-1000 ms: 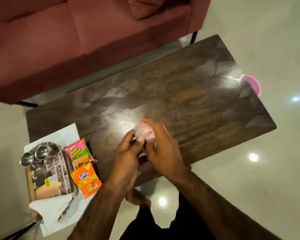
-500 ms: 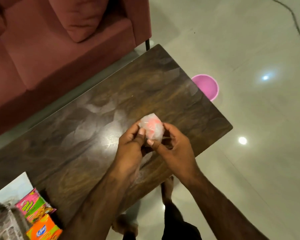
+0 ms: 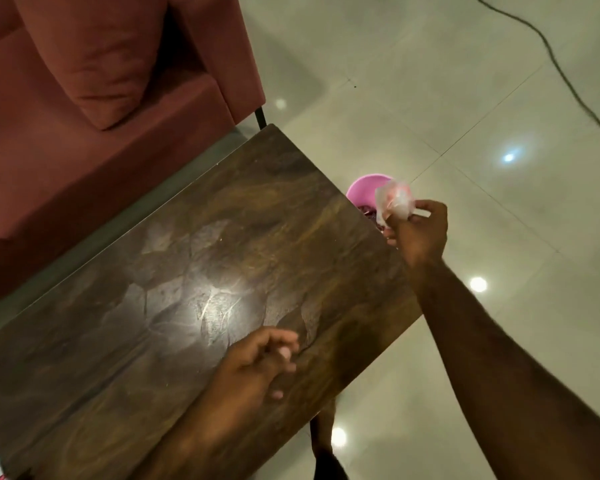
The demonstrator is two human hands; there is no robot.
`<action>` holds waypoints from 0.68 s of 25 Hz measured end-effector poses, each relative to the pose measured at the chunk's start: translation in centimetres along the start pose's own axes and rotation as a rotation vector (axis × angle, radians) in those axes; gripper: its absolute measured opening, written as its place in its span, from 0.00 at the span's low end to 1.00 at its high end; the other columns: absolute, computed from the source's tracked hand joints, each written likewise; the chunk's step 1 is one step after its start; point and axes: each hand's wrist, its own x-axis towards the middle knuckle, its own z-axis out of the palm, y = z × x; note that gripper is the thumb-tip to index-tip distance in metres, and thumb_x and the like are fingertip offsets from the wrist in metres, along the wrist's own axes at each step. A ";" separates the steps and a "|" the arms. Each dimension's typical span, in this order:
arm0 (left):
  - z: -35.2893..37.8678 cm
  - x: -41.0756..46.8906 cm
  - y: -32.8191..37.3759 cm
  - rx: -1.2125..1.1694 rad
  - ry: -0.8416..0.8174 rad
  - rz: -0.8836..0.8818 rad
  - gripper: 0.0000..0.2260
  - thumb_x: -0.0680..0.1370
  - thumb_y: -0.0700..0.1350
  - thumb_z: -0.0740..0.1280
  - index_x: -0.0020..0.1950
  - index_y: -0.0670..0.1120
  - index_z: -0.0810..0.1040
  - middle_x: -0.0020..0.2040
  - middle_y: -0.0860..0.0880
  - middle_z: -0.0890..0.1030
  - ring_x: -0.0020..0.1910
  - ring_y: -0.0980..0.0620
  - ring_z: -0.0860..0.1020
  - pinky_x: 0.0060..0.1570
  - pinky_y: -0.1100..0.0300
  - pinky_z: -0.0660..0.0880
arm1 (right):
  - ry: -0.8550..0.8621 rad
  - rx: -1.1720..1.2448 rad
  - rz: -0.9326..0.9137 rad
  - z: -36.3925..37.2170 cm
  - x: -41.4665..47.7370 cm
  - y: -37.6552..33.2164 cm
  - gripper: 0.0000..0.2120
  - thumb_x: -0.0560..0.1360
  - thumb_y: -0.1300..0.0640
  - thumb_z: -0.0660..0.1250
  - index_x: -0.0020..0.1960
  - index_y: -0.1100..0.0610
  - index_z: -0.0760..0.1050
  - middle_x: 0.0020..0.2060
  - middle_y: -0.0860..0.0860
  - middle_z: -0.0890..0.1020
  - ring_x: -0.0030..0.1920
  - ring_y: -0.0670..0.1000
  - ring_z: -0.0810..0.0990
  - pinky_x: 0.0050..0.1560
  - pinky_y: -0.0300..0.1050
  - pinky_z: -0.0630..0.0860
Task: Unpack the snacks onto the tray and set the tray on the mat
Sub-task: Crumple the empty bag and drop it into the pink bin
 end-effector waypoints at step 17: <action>-3.7 1.2 -4.6 -0.033 0.178 -0.110 0.10 0.80 0.33 0.64 0.48 0.44 0.84 0.45 0.47 0.87 0.37 0.52 0.85 0.31 0.55 0.78 | -0.058 -0.393 0.031 1.1 4.8 4.2 0.26 0.70 0.57 0.76 0.66 0.53 0.74 0.62 0.55 0.82 0.58 0.59 0.83 0.62 0.57 0.80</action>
